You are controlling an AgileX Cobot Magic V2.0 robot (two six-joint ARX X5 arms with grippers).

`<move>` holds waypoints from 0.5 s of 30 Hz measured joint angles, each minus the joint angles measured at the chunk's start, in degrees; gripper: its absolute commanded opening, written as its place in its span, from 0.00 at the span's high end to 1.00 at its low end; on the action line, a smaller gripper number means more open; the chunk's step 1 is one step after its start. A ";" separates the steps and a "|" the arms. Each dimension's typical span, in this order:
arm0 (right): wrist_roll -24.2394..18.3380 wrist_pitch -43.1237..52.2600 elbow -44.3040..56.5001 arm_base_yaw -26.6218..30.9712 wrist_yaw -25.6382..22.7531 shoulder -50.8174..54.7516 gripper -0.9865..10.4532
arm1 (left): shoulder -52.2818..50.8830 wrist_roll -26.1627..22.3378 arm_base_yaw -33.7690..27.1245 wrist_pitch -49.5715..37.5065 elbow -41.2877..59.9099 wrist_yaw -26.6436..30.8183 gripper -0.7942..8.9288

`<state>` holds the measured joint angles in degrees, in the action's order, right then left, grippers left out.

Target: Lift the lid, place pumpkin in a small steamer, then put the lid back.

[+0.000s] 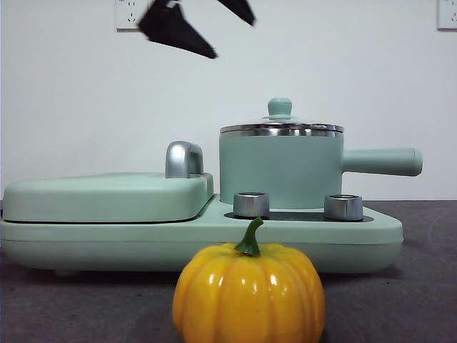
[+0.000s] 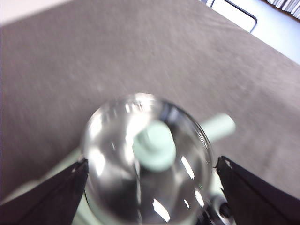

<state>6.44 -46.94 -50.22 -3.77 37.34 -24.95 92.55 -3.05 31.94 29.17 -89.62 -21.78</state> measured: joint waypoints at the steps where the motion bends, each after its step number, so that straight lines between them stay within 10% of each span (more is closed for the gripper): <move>1: 0.00 0.00 0.00 0.00 0.00 0.00 0.48 | 1.36 -0.42 0.66 -1.11 -0.90 0.61 0.46; 15: 0.00 0.00 0.00 0.00 0.00 0.00 0.48 | 10.08 -5.62 6.01 -8.41 -2.23 5.25 0.47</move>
<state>6.44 -46.94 -50.22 -3.77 37.34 -24.95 102.63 -8.67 37.95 20.75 -91.85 -16.53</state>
